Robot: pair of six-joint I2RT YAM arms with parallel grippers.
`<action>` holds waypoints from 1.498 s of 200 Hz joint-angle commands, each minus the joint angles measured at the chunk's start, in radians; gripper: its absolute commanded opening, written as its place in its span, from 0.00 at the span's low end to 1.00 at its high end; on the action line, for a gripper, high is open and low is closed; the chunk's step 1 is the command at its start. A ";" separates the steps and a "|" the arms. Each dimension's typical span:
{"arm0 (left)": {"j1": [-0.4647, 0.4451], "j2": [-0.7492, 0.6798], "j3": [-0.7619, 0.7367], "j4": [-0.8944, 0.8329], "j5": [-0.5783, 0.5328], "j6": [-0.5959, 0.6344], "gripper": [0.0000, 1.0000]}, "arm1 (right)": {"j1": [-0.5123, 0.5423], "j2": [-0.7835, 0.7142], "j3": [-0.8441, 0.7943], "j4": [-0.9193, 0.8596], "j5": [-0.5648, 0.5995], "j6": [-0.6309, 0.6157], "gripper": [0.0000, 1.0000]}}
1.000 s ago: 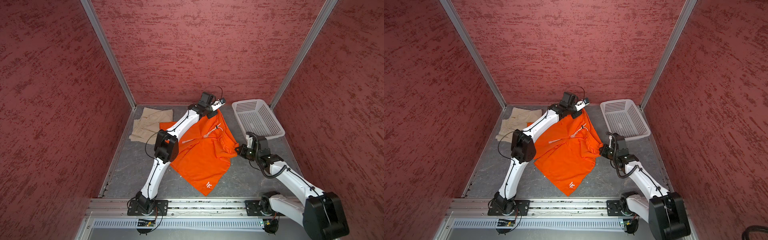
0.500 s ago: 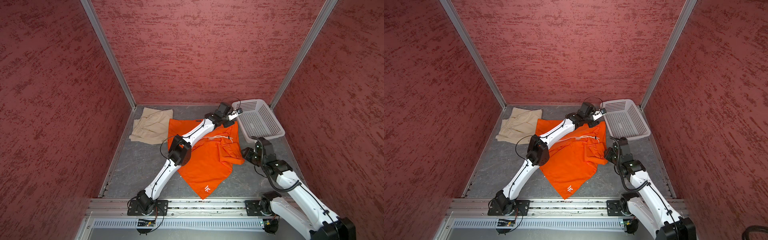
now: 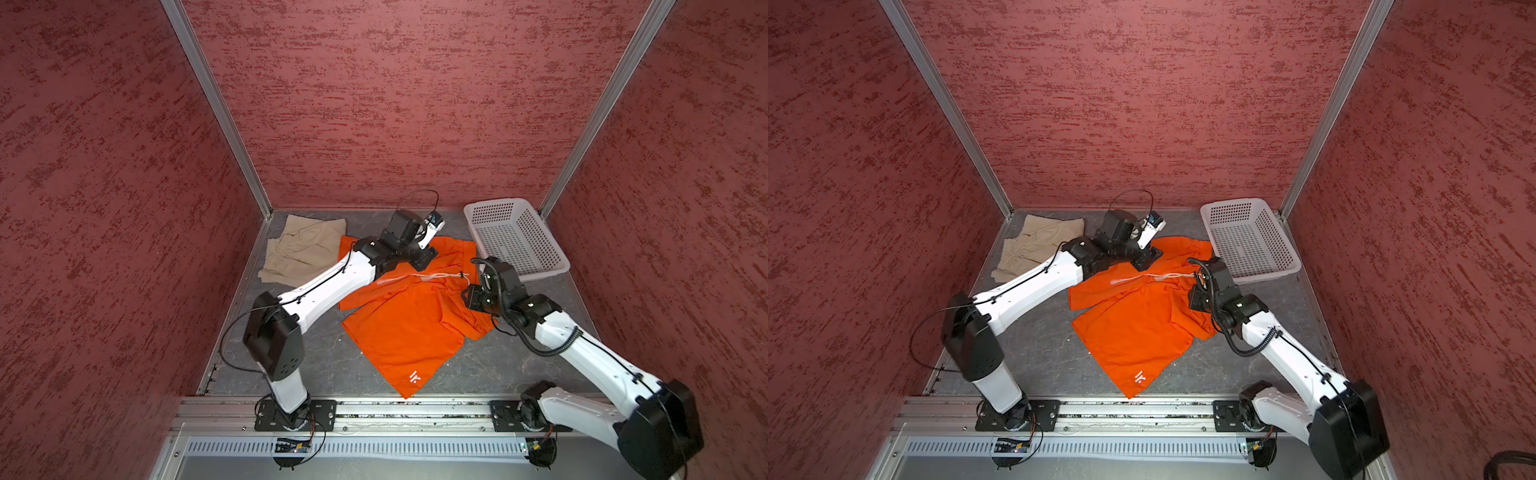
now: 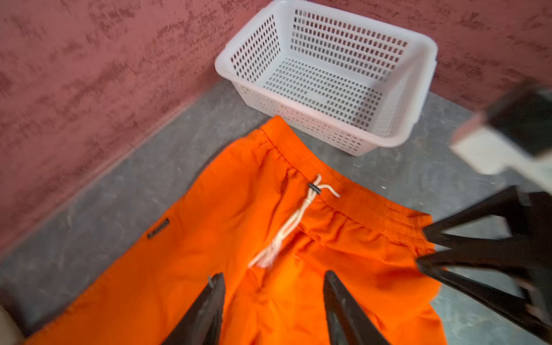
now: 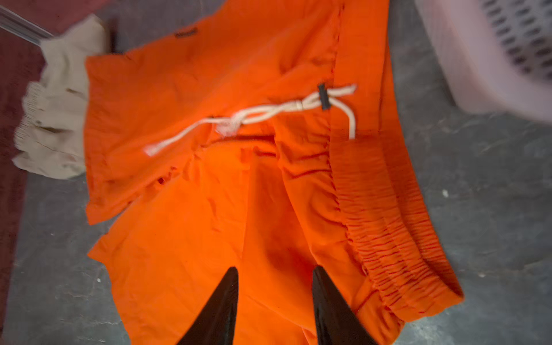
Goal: Fold and stack the shorts
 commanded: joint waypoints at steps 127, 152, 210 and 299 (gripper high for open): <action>-0.026 0.010 -0.548 -0.138 -0.075 -0.596 0.21 | -0.047 0.281 -0.096 0.095 0.093 -0.074 0.28; 0.034 0.001 -0.579 -0.160 -0.070 -0.583 0.21 | -0.053 0.263 -0.113 0.065 0.109 -0.073 0.28; 0.232 -0.041 -0.613 -0.152 -0.070 -0.482 0.20 | -0.039 0.191 -0.183 0.074 0.003 0.003 0.33; 0.234 -0.465 -0.648 -0.225 0.006 -0.686 0.35 | 0.015 -0.055 -0.057 -0.081 -0.034 0.024 0.42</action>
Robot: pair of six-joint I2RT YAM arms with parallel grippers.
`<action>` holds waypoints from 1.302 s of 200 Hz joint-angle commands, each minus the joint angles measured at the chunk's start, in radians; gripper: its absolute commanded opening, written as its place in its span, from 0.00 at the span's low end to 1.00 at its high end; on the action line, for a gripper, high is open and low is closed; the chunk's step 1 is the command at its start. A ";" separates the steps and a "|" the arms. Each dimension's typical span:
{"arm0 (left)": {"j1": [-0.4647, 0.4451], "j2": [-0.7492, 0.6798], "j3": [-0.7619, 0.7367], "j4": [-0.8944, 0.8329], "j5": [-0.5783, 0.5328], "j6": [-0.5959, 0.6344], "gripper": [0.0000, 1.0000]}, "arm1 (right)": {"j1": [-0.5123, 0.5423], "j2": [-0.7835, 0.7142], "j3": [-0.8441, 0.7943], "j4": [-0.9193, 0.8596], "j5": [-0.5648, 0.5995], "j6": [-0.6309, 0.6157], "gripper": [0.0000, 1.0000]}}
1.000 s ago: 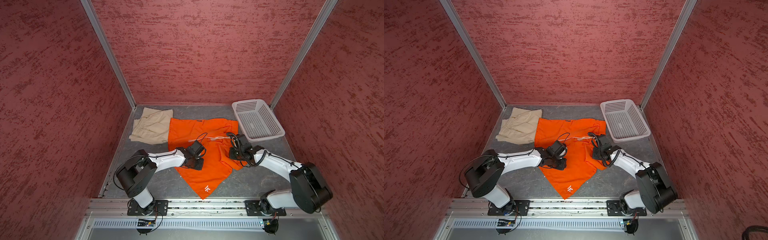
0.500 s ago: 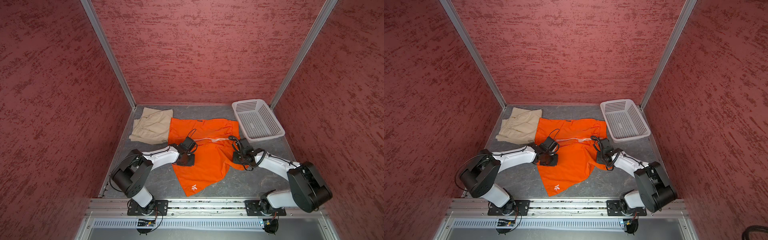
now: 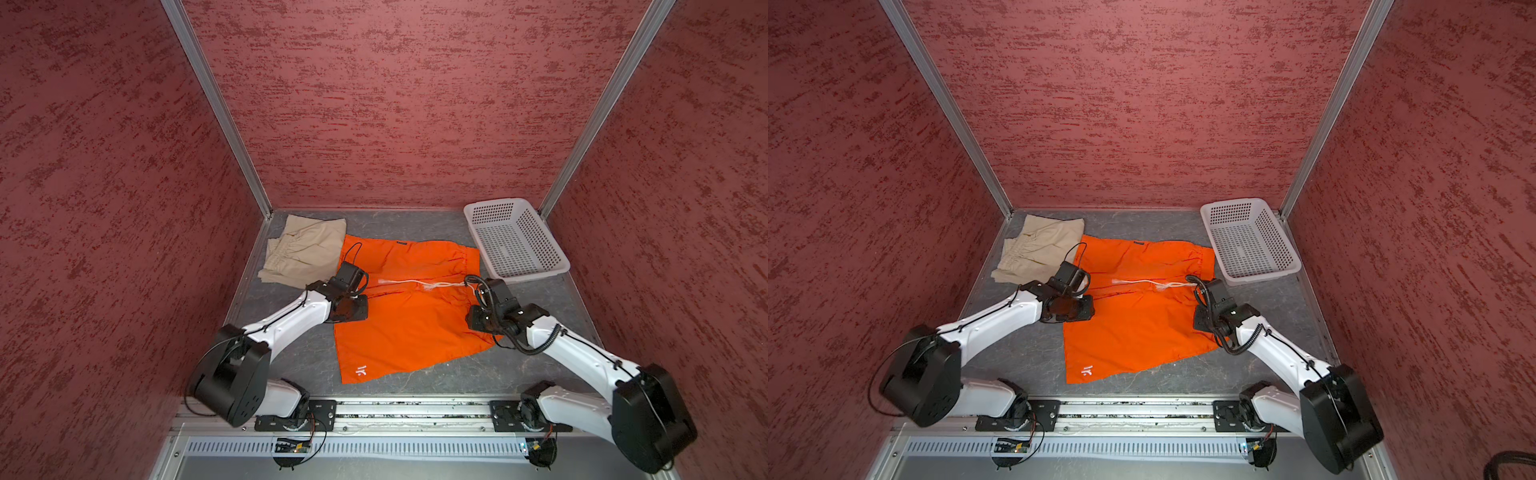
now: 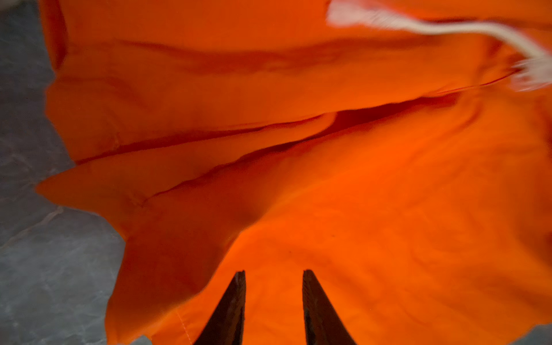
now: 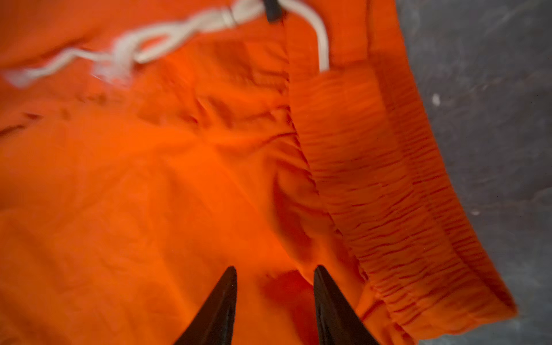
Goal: Fold and stack the shorts
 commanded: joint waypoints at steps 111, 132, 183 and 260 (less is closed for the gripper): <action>-0.023 -0.284 -0.475 0.072 0.009 -0.705 0.32 | 0.093 0.058 -0.143 0.018 -0.003 0.145 0.33; 0.056 -0.293 -0.499 0.043 0.025 -0.700 0.30 | 0.133 0.044 -0.171 0.012 -0.008 0.201 0.34; 0.238 -0.351 -0.474 -0.008 0.060 -0.553 0.31 | 0.252 -0.007 -0.152 -0.032 0.003 0.320 0.41; 0.298 -0.435 -0.288 -0.036 0.063 -0.417 0.41 | 0.251 0.135 0.172 0.017 0.020 0.106 0.41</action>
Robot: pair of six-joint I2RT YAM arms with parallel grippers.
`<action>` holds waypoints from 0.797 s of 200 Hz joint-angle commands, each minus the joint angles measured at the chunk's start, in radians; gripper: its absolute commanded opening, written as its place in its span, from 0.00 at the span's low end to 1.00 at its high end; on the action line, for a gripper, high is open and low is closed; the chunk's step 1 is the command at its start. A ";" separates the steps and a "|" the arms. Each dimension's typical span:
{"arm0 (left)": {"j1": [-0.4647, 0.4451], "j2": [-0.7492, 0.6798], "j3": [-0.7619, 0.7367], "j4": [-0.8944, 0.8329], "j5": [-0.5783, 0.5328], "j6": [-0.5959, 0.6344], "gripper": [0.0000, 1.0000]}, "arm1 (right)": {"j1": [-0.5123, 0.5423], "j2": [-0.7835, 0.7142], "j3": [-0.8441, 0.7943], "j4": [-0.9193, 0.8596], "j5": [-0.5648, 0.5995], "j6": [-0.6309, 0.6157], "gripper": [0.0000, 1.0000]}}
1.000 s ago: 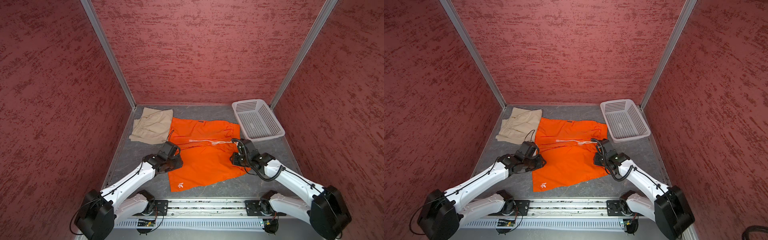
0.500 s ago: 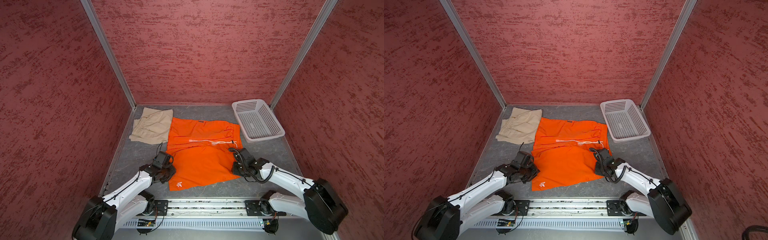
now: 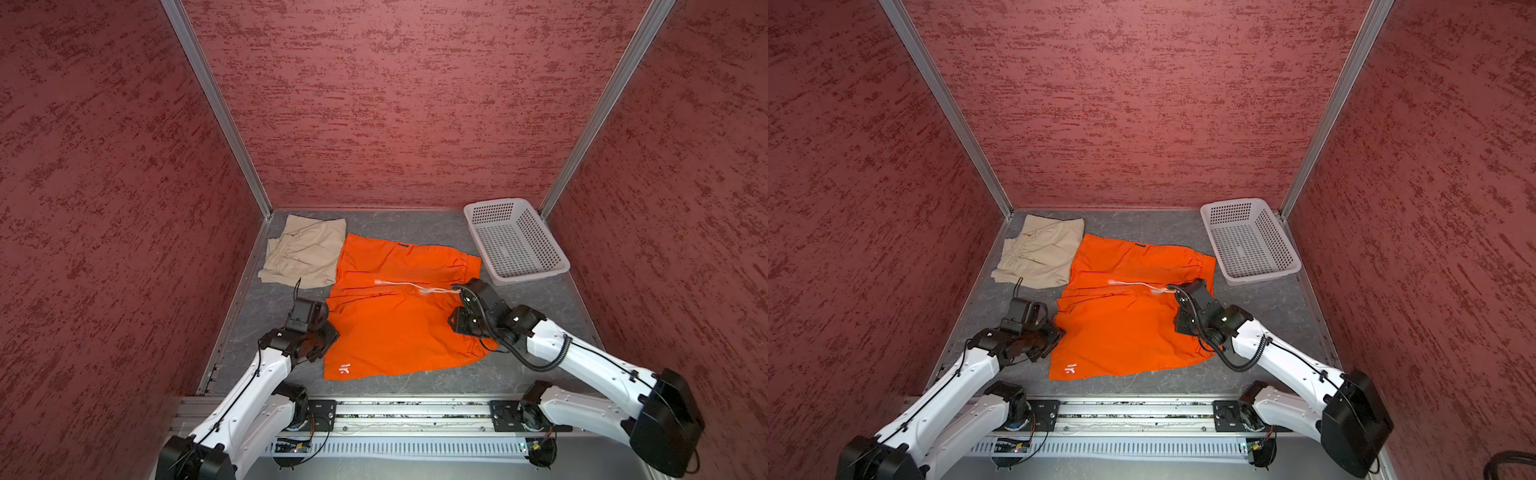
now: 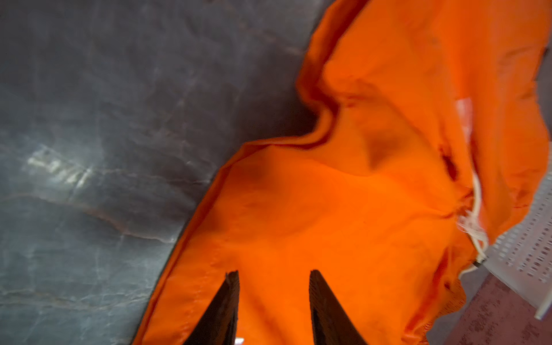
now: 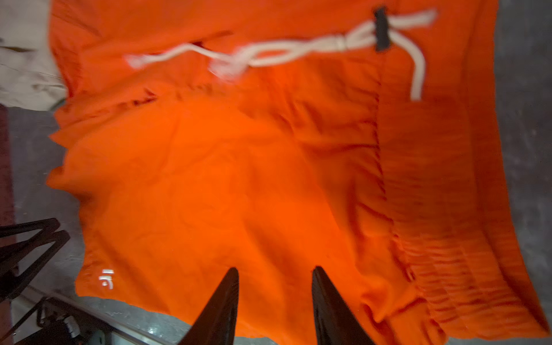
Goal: Fold and stack the shorts
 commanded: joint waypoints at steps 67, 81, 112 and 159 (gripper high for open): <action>0.129 0.246 0.137 0.182 0.029 0.181 0.37 | -0.060 0.348 -0.026 0.215 -0.025 -0.140 0.33; 0.152 0.256 0.143 0.187 0.031 0.194 0.37 | -0.070 0.344 -0.079 0.213 -0.019 -0.128 0.32; 0.205 0.265 0.149 0.212 0.058 0.221 0.38 | -0.077 0.266 -0.202 0.164 0.003 -0.081 0.33; 0.203 0.312 0.156 0.263 0.129 0.234 0.39 | -0.077 0.059 -0.277 0.101 -0.013 -0.025 0.39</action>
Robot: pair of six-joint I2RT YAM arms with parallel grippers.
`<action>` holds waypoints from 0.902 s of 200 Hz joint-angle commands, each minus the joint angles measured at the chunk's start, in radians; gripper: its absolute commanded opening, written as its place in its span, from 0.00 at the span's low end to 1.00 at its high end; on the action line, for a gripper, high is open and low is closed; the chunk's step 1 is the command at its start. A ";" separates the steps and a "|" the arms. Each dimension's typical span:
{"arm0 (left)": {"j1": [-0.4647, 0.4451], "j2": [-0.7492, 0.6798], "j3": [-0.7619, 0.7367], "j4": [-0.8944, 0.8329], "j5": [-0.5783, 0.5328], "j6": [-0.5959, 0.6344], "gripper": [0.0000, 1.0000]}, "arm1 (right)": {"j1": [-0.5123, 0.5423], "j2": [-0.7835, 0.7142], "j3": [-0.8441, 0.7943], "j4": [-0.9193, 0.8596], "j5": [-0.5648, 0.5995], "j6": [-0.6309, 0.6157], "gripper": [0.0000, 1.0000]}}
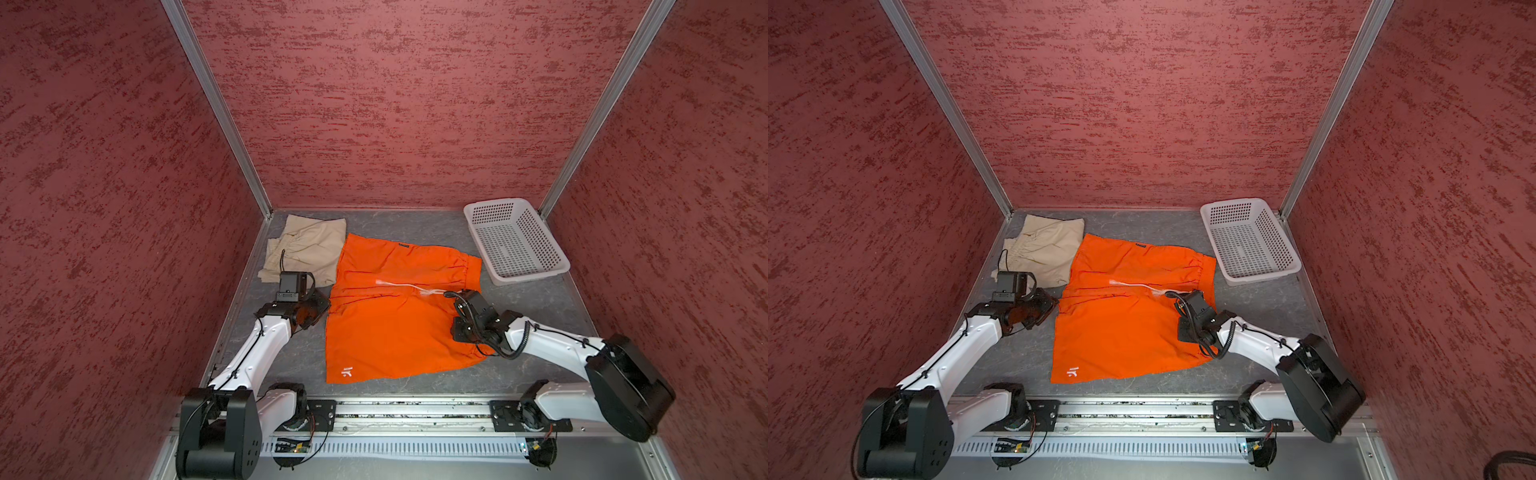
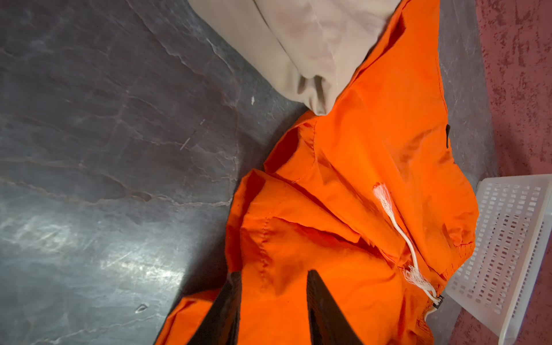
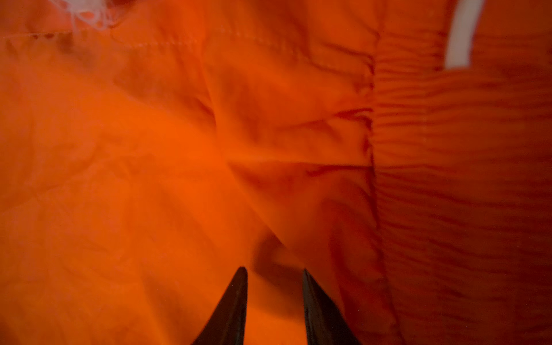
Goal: Fold and stack the shorts
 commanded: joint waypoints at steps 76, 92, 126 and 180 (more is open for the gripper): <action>-0.047 0.058 0.049 0.108 0.064 0.023 0.40 | -0.228 0.043 0.374 -0.067 -0.033 -0.245 0.54; -0.061 0.071 0.058 0.114 0.060 0.023 0.40 | -0.261 0.143 0.463 -0.021 -0.049 -0.291 0.55; -0.071 0.089 0.069 0.120 0.058 0.029 0.40 | -0.327 0.384 0.658 0.043 -0.092 -0.365 0.55; -0.071 0.101 0.059 0.126 0.042 0.043 0.41 | -0.421 0.678 0.920 0.055 -0.114 -0.402 0.55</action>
